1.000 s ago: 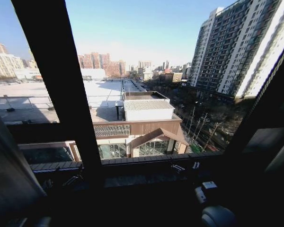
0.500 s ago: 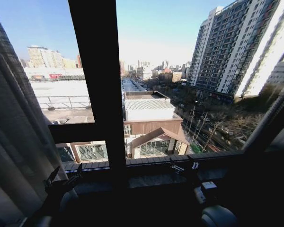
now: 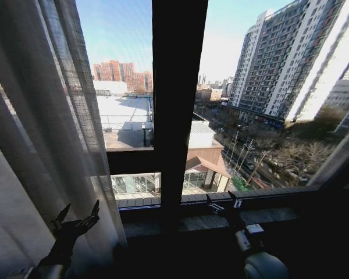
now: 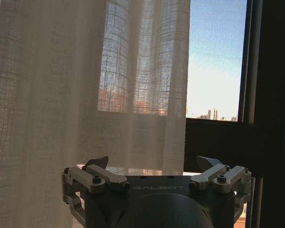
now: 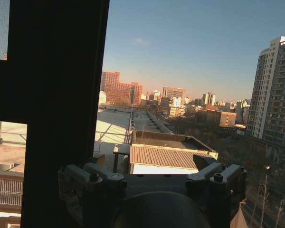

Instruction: Open the curtains by pulling them apart, changing their state from closed to fully open.

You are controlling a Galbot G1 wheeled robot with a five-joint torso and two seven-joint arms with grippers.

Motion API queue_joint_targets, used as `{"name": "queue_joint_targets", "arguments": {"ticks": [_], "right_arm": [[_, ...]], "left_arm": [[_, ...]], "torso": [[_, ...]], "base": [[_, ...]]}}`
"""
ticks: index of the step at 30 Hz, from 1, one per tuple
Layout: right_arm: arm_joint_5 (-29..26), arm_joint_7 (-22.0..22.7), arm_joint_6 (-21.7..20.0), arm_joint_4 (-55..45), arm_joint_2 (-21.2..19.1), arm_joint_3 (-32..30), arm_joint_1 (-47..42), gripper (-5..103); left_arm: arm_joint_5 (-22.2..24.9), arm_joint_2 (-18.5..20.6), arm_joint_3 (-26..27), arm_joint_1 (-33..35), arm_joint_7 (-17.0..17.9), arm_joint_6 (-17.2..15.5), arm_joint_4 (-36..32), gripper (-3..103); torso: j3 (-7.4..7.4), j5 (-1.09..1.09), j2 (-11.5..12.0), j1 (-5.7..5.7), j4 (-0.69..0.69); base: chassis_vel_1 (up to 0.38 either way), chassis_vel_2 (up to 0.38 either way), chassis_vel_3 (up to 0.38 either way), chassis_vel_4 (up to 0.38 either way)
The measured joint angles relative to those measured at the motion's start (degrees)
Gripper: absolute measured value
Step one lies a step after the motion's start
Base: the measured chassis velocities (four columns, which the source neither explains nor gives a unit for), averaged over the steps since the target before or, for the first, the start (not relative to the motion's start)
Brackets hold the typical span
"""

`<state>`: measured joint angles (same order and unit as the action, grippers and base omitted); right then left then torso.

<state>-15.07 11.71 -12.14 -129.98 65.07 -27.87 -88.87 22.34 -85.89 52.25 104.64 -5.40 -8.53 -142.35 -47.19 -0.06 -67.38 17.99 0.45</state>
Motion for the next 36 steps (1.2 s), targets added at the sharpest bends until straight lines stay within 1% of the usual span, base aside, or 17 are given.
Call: {"name": "queue_joint_targets", "arguments": {"ticks": [2,4,5,9,10,14,15,18,19,20,25,26,28,31,34,35,36], "right_arm": [[0.2,0.1,0.0,-0.1,0.1,0.0,-0.2,100],[0.5,0.2,0.0,-0.4,0.1,-0.1,-0.6,100],[0.5,0.2,0.0,-0.4,0.1,-0.1,-0.6,100],[0.7,0.3,0.2,-0.7,0.1,-0.6,-1.5,100],[0.7,0.3,0.2,-0.7,0.1,-0.6,-1.5,100],[0.8,0.4,0.4,-0.6,0.1,-1.3,-1.6,100],[0.8,0.4,0.4,-0.6,0.1,-1.3,-1.6,100],[0.9,0.4,0.7,-0.5,0.3,-2.0,-1.7,100],[1.0,0.4,0.9,-0.5,0.4,-2.3,-1.7,100],[1.0,0.4,0.9,-0.5,0.4,-2.3,-1.7,100],[1.1,0.4,1.3,-0.2,0.5,-2.7,-1.5,100],[1.1,0.4,1.3,-0.2,0.5,-2.7,-1.5,100],[1.1,0.4,1.3,-0.2,0.6,-2.7,-1.3,100],[1.2,0.4,1.3,-0.1,0.7,-2.7,-1.2,100],[1.2,0.4,1.4,0.0,0.9,-2.7,-1.2,100],[1.2,0.4,1.4,0.0,0.9,-2.7,-1.2,100],[1.2,0.5,1.4,0.0,1.0,-2.7,-1.3,100]], "left_arm": [[0.3,0.8,-0.1,-0.4,0.0,-0.4,0.2,100],[1.0,3.1,-0.2,-1.3,0.1,-0.9,1.2,100],[1.0,3.1,-0.2,-1.3,0.1,-0.9,1.2,100],[2.8,6.3,-0.6,-3.8,3.0,-1.6,3.6,100],[2.8,6.3,-0.6,-3.8,3.0,-1.6,3.6,100],[4.3,9.9,-2.0,-7.5,8.0,-3.4,5.4,100],[4.3,9.9,-2.0,-7.5,8.0,-3.4,5.4,100],[4.8,12.1,-3.2,-9.8,9.3,-4.0,7.3,100],[4.9,12.7,-3.7,-10.7,10.4,-4.3,8.0,100],[4.9,12.7,-3.7,-10.7,10.4,-4.3,8.0,100],[6.6,15.2,-4.8,-13.3,13.7,-5.4,10.4,100],[6.6,15.2,-4.8,-13.3,13.7,-5.4,10.4,100],[7.3,16.8,-4.8,-14.4,13.9,-5.4,11.8,100],[8.1,18.1,-4.5,-15.1,13.1,-5.2,13.0,101],[9.7,19.7,-3.8,-15.8,11.6,-5.0,14.3,86],[9.7,19.7,-3.8,-15.8,11.6,-5.0,14.3,86],[10.0,19.9,-3.6,-15.8,11.0,-5.0,14.6,80]], "torso": [[0.00,-0.02,0.0,0.00,0.00],[0.00,0.00,0.0,-0.01,0.00],[0.00,0.00,0.0,-0.01,0.00],[0.00,0.09,0.0,0.00,-0.02],[0.00,0.09,0.0,0.00,-0.02],[0.00,0.06,0.0,0.00,0.00],[0.00,0.06,0.0,0.00,0.00],[0.00,0.02,0.0,0.00,-0.01],[0.00,0.03,0.0,0.00,0.00],[0.00,0.03,0.0,0.00,0.00],[0.00,0.07,0.0,0.00,-0.01],[0.00,0.07,0.0,0.00,-0.01],[0.00,0.06,0.0,0.00,-0.01],[0.00,0.05,0.0,0.00,0.00],[0.00,0.04,0.0,0.00,-0.01],[0.00,0.04,0.0,0.00,-0.01],[0.00,0.05,0.0,0.00,-0.01]], "base": [[-0.050,-0.049,0.055,0.065],[-0.033,-0.054,0.055,0.052],[-0.033,-0.045,0.056,0.052],[0.000,0.000,0.000,0.000],[0.000,0.000,0.000,0.000],[0.000,0.000,0.000,0.000],[0.000,0.000,0.000,0.000],[0.000,0.000,0.000,0.000],[0.000,0.000,0.000,0.000],[0.000,0.000,0.000,0.000],[0.000,0.000,0.000,0.000],[0.000,0.000,0.000,0.000],[0.000,0.000,0.000,0.000],[0.000,0.000,0.000,0.000],[0.000,0.000,0.000,0.000],[0.000,0.000,0.000,0.000],[0.000,0.000,0.000,0.000]]}}
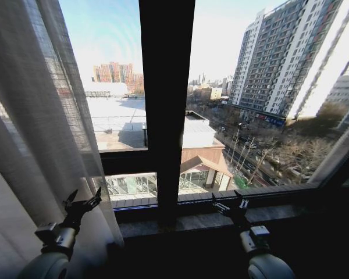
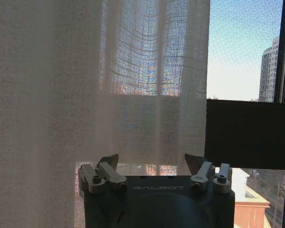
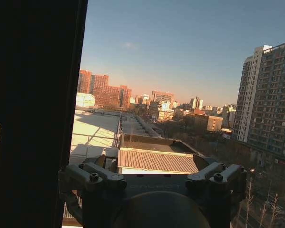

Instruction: Open the curtains by pulling them apart, changing their state from closed to fully open.

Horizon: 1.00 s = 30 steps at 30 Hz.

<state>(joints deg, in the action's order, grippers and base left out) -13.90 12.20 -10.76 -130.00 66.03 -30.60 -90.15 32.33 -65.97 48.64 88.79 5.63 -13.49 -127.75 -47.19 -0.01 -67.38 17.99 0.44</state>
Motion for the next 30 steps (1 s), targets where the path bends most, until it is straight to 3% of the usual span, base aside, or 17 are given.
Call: {"name": "queue_joint_targets", "arguments": {"ticks": [4,7,10,17,19,22,30], "right_arm": [[0.0,0.7,0.2,0.0,0.1,0.0,0.1,100],[0.3,1.2,1.0,0.2,0.5,0.2,1.0,100],[0.8,1.3,1.6,0.3,0.8,0.2,1.3,100],[1.9,2.0,3.0,0.1,2.5,0.2,0.7,100],[2.0,2.1,3.2,-0.1,2.8,0.2,0.6,100],[2.2,2.2,3.5,-0.4,3.5,0.3,0.4,100],[2.2,2.2,3.5,-0.1,4.6,0.5,2.2,100]], "left_arm": [[0.8,0.4,0.9,0.1,-2.7,0.1,0.4,70],[1.0,0.0,1.5,0.4,-5.8,0.1,0.8,53],[1.0,-0.3,1.8,0.9,-7.0,0.1,0.8,48],[0.7,-1.0,2.5,0.9,-9.8,0.5,0.7,15],[0.7,-1.1,2.6,0.8,-10.0,0.6,0.6,15],[0.7,-1.2,3.0,0.8,-10.4,0.8,0.4,2],[0.8,-0.7,3.9,1.1,-10.8,1.0,0.1,0]], "torso": [[0.00,0.00,0.0,0.00,0.00],[0.00,0.00,0.0,0.00,0.00],[0.00,0.00,0.0,0.00,-0.01],[0.00,0.00,0.0,0.00,0.00],[0.00,0.00,0.0,0.00,0.00],[0.00,0.00,0.0,0.00,0.00],[0.00,0.00,0.0,0.00,-0.01]], "base": [[0.000,0.000,0.000,0.000],[0.000,0.000,0.000,0.000],[0.000,0.000,0.000,0.000],[0.000,0.000,0.000,0.000],[0.000,0.000,0.000,0.000],[0.000,0.000,0.000,0.000],[0.000,0.000,0.000,0.000]]}}
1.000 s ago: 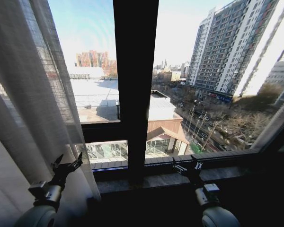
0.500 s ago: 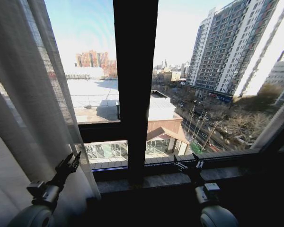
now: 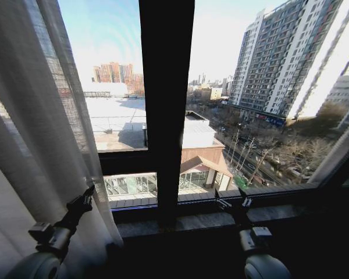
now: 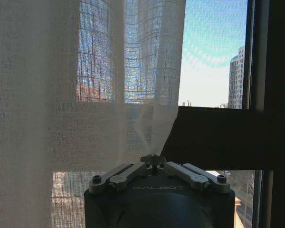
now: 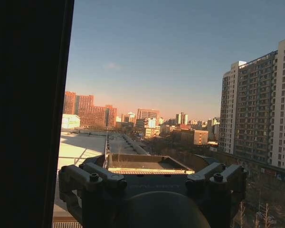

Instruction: Open the curtains by pulling them apart, changing their state from closed to fully open.

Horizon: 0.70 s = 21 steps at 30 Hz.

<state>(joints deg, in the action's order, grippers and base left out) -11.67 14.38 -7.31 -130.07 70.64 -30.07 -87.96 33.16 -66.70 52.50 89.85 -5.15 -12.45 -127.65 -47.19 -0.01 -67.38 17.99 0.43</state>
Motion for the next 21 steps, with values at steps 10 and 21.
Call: {"name": "queue_joint_targets", "arguments": {"ticks": [10,21], "right_arm": [[2.4,-1.1,-0.1,-1.2,0.6,3.1,-1.5,100],[9.0,-3.0,0.3,-1.5,1.7,8.3,-1.9,100]], "left_arm": [[-0.3,-1.1,-0.6,0.7,-0.4,0.0,-1.9,0],[-1.3,-2.3,-0.3,1.5,-0.6,0.4,-3.5,0]], "torso": [[0.00,0.00,0.0,0.00,0.00],[0.00,0.00,0.0,-0.01,0.01]], "base": [[0.000,0.000,0.000,0.000],[0.000,0.000,0.000,0.000]]}}
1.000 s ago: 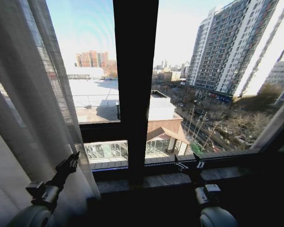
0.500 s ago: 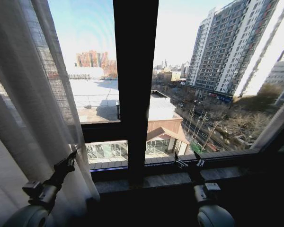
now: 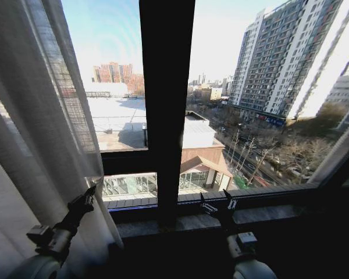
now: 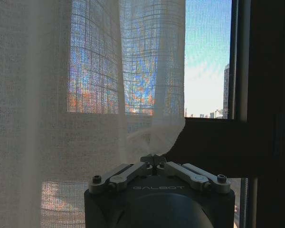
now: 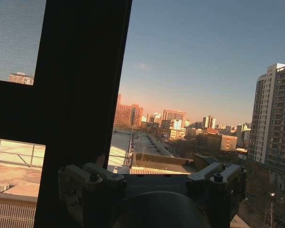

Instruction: Open the curtains by pulling them apart, changing their state from closed to fully open.

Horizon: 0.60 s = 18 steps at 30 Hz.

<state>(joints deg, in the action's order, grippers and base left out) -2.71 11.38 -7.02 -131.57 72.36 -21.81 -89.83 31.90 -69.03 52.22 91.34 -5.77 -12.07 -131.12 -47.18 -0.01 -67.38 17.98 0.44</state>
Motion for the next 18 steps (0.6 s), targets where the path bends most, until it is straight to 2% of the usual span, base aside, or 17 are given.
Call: {"name": "queue_joint_targets", "arguments": {"ticks": [8,18], "right_arm": [[1.2,0.0,0.3,0.5,0.1,0.7,0.5,100],[1.2,-0.1,0.6,1.2,-0.7,0.7,1.1,100]], "left_arm": [[-0.3,-0.4,-0.2,-0.1,0.0,0.0,-0.8,0],[-1.7,-2.3,-0.5,0.3,-0.1,0.0,-1.0,0]], "torso": [[0.00,-0.01,0.0,0.00,0.01],[0.00,0.02,0.0,0.00,-0.01]], "base": [[0.063,0.054,-0.057,-0.063],[0.221,0.225,-0.225,-0.225]]}}
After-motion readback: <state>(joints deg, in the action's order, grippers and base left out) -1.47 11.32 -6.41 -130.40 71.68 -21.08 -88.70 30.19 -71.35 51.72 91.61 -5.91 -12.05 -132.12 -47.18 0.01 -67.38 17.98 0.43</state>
